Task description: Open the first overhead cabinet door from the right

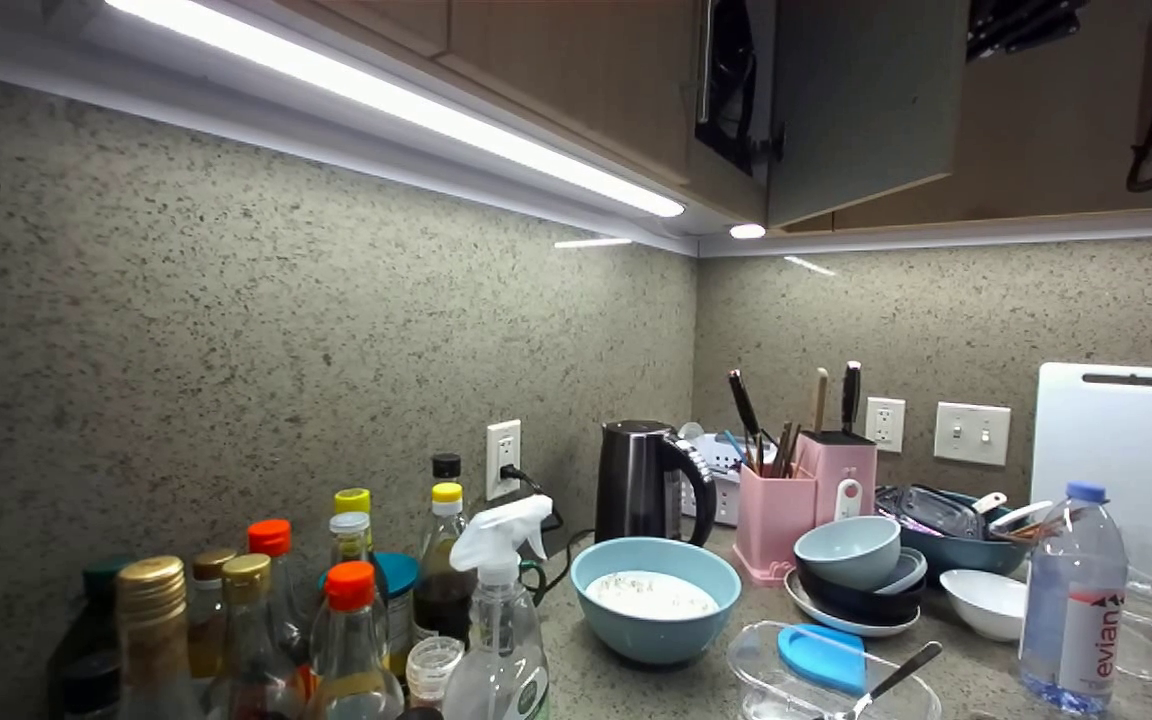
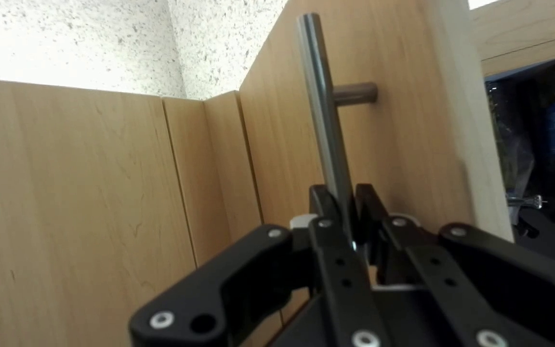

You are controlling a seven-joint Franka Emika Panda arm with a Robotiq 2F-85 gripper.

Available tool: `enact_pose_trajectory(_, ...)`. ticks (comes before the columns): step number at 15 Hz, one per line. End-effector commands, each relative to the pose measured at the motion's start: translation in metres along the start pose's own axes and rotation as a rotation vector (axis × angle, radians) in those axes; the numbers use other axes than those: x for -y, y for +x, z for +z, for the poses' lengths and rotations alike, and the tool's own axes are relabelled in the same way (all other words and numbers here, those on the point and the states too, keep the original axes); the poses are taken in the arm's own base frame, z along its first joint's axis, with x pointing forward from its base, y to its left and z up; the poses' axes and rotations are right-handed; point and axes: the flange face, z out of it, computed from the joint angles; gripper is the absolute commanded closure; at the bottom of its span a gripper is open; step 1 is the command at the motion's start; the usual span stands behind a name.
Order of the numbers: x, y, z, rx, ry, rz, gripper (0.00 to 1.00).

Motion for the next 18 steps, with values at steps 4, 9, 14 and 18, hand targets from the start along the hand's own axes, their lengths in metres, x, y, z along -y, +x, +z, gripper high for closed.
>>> enact_pose_trajectory(4,-0.077,-0.002,-0.035,0.015,-0.084,0.091,0.94)
enact_pose_trajectory(9,-0.091,0.002,-0.037,0.032,-0.052,0.078,0.95)
enact_pose_trajectory(14,-0.113,0.003,-0.043,0.048,-0.034,0.118,0.53)
enact_pose_trajectory(18,-0.212,-0.004,-0.099,0.020,-0.189,0.267,0.28)
